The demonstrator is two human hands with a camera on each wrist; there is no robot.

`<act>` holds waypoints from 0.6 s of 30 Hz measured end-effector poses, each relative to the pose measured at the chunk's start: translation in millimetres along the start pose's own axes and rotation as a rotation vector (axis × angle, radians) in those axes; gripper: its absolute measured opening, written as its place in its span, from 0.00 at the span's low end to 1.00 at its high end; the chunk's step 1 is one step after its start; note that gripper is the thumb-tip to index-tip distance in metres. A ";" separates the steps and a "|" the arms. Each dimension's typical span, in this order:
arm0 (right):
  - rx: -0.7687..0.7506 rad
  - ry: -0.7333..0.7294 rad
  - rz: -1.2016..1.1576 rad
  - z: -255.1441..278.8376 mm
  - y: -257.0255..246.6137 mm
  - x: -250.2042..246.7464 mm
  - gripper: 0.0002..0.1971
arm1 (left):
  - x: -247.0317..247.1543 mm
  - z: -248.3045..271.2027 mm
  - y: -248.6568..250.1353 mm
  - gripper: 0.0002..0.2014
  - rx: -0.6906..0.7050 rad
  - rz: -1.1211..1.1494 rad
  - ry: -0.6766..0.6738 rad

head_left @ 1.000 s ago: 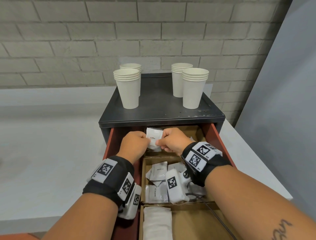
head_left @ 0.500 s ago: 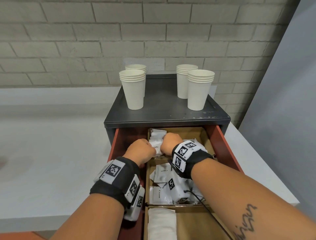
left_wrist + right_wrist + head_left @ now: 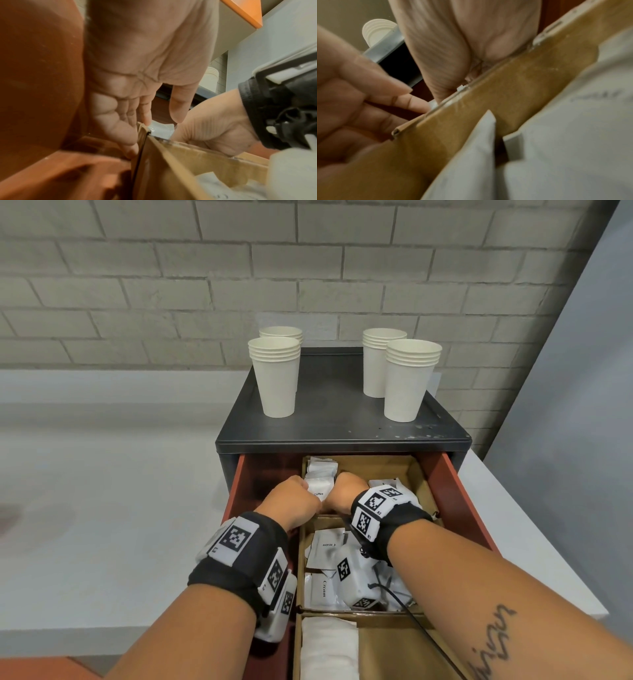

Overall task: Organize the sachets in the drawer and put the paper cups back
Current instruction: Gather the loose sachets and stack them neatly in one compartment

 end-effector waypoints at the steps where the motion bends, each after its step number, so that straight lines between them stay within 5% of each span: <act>1: -0.006 0.001 -0.003 -0.2 -0.5 1.0 0.19 | 0.2 0.3 0.2 0.24 0.004 0.006 -0.002; 18: 0.007 -0.090 0.043 1.3 0.1 -18.7 0.11 | -0.8 1.7 1.7 0.20 0.011 -0.030 -0.020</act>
Point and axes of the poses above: each hand's wrist, its own z-axis away from the middle knuckle, its own x-axis out of the palm, y = z × x, the point moved 3 cm from there along -z, towards the middle knuckle
